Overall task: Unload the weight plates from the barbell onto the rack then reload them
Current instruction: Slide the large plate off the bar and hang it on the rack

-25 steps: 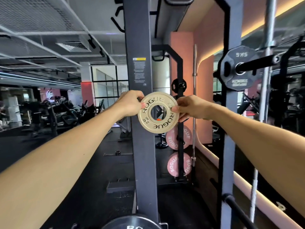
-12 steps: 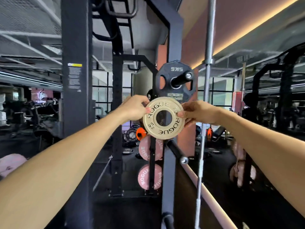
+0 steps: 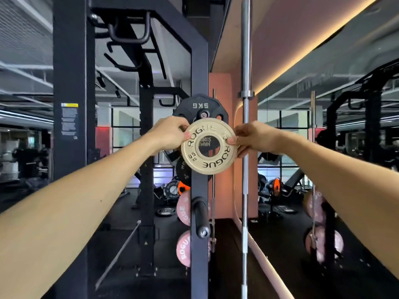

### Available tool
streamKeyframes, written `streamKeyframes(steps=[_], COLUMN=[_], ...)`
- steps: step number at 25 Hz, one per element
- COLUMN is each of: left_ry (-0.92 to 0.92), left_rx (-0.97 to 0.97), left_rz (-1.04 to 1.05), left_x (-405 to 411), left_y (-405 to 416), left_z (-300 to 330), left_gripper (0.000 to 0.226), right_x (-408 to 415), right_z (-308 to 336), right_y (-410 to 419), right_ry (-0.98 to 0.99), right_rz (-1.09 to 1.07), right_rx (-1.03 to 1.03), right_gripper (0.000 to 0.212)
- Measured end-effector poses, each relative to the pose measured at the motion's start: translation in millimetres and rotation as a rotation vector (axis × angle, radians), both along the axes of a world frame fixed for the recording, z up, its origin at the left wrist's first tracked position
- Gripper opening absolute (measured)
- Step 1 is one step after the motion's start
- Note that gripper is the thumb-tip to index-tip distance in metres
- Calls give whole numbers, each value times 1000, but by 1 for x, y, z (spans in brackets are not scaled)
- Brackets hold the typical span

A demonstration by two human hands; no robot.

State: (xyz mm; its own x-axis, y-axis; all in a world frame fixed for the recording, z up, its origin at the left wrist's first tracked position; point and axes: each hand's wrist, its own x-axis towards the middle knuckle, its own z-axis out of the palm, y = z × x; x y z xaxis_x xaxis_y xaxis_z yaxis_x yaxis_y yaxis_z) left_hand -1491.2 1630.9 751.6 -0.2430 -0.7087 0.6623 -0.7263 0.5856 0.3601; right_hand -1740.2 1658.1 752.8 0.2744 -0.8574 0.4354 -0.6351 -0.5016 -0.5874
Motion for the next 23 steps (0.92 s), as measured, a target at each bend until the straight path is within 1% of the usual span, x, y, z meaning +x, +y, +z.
streamKeyframes(steps=[5, 8, 11, 14, 17, 20, 23], left_ry=[-11, -2, 0, -25, -71, -58, 1], left_rx=[-158, -187, -211, -202, -224, -239, -244], left_rz=[57, 79, 71, 57, 101, 114, 120], left_x=[-2, -2, -3, -9, -13, -17, -24], left_y=[-13, -27, -52, -86, -122, -161, -198], left_z=[53, 74, 87, 90, 87, 86, 80], left_gripper=[15, 8, 5, 5, 12, 9, 5], right_x=[-2, -2, -5, -10, -12, -13, -11], right_z=[51, 75, 90, 93, 87, 78, 71], right_y=[-24, -43, -70, -102, -136, -174, -208], right_ry=[-12, 3, 10, 23, -7, -110, -150], right_rz=[28, 35, 26, 9, 9, 3, -38], right_rx=[-93, -133, -149, -128, -111, -130, -161], right_gripper=[21, 15, 15, 16, 20, 20, 21])
